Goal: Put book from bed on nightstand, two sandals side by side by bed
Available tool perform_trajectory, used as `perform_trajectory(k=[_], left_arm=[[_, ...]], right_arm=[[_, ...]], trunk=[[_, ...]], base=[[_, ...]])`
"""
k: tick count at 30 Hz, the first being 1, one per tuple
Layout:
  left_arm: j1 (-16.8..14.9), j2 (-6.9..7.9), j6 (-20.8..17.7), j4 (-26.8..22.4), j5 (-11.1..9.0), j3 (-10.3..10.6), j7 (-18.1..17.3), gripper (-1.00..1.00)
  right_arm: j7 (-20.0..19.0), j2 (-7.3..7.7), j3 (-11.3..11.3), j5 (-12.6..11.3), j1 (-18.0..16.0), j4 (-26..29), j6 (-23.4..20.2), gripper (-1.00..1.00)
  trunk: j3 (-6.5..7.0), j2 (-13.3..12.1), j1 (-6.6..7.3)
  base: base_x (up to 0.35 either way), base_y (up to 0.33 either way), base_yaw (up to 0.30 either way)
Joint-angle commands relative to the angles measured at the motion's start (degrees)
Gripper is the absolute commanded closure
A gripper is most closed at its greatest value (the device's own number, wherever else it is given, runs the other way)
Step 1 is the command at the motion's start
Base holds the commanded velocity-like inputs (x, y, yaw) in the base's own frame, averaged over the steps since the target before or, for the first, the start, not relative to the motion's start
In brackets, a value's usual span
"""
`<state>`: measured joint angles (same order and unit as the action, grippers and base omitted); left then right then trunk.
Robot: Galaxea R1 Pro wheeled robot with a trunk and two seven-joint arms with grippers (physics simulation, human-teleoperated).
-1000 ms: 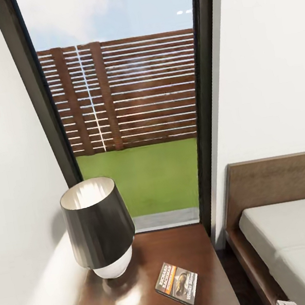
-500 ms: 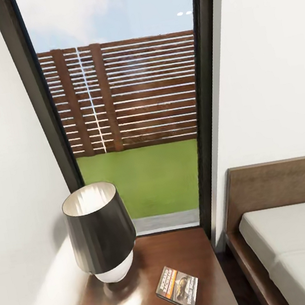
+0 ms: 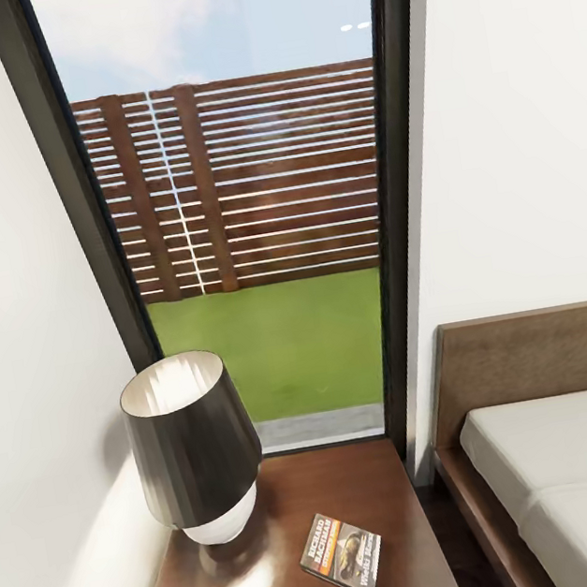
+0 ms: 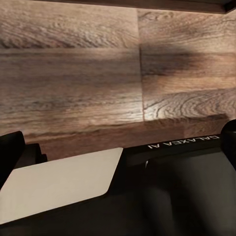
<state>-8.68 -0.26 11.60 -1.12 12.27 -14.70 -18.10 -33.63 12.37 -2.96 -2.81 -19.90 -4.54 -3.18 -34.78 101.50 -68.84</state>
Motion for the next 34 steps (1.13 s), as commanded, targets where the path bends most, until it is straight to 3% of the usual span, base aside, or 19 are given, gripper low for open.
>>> perform_trajectory(k=[1,19,25,34], left_arm=[[0.0,0.0,0.2,0.0,0.6,-0.5,-0.1,-1.0],[0.0,0.14,0.3,0.0,0.5,-0.6,0.0,-1.0],[0.0,0.24,0.4,0.0,0.5,-0.5,0.0,-1.0],[0.0,0.26,0.4,0.0,0.6,-0.5,0.0,-1.0]], right_arm=[[-0.2,0.03,-0.3,-0.3,-0.1,-0.1,-0.3,-1.0],[-0.2,0.03,-0.2,-0.2,-0.1,-0.1,-0.3,-1.0],[-0.2,-1.9,-0.3,-0.3,-0.1,-0.1,-0.3,-1.0],[-0.2,-2.08,-0.3,-0.3,-0.1,-0.1,-0.3,-1.0]], trunk=[[-0.06,0.0,0.01],[-0.06,0.0,0.01],[-0.06,0.0,0.01],[-0.06,0.0,0.01]], base=[[0.0,0.0,0.0],[0.0,0.0,0.0],[0.0,0.0,0.0],[0.0,0.0,0.0]])
